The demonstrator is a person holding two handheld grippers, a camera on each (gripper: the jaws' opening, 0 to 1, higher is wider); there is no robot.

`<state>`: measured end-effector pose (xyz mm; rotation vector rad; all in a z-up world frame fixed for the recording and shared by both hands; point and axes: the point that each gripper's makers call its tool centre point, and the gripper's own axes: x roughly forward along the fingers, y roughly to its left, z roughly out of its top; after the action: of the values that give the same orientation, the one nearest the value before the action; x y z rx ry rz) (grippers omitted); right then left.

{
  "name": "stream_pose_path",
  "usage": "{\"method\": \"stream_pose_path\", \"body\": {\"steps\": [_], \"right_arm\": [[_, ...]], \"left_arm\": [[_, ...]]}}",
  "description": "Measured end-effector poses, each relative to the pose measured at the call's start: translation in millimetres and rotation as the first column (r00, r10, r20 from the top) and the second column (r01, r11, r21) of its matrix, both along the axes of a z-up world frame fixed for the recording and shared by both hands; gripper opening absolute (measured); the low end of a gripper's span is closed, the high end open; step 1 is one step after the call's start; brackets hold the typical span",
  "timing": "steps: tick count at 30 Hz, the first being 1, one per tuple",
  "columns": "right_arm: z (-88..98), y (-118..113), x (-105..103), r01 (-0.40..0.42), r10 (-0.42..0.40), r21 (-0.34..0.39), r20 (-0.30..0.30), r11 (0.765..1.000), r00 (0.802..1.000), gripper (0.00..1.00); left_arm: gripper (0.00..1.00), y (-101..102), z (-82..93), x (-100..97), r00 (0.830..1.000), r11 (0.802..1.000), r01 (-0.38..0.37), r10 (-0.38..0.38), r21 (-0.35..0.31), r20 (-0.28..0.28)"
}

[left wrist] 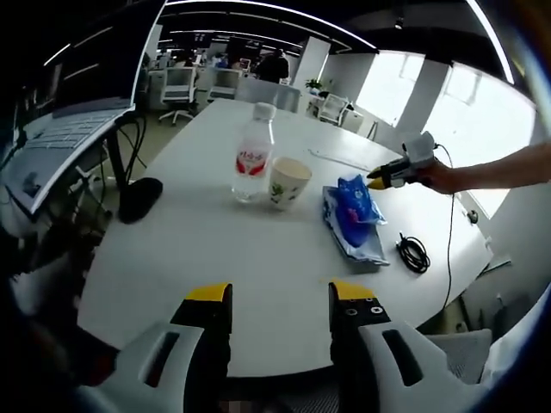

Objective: Arrange the tabletop items into an orderly group along one side of the table until the central work area is clear of visible clutter.

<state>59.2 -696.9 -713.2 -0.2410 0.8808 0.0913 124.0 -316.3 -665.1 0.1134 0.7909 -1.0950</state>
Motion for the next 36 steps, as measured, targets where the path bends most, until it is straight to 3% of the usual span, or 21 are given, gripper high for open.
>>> {"method": "stream_pose_path", "body": {"steps": [9, 16, 36], "right_arm": [[-11.3, 4.9, 8.2, -0.062, 0.061, -0.021, -0.038, 0.998, 0.997, 0.11], [-8.8, 8.7, 4.9, -0.052, 0.052, -0.01, -0.029, 0.999, 0.998, 0.03], [-5.3, 27.1, -49.2, 0.072, -0.071, 0.056, -0.02, 0.996, 0.997, 0.0]], "left_arm": [[0.44, 6.7, 1.0, 5.0, 1.0, 1.0, -0.012, 0.012, 0.007, 0.003], [0.44, 7.7, 0.4, 6.4, 1.0, 1.0, -0.01, 0.01, 0.009, 0.0], [0.43, -24.0, -2.7, -14.8, 0.996, 0.996, 0.091, -0.091, -0.023, -0.02]]}}
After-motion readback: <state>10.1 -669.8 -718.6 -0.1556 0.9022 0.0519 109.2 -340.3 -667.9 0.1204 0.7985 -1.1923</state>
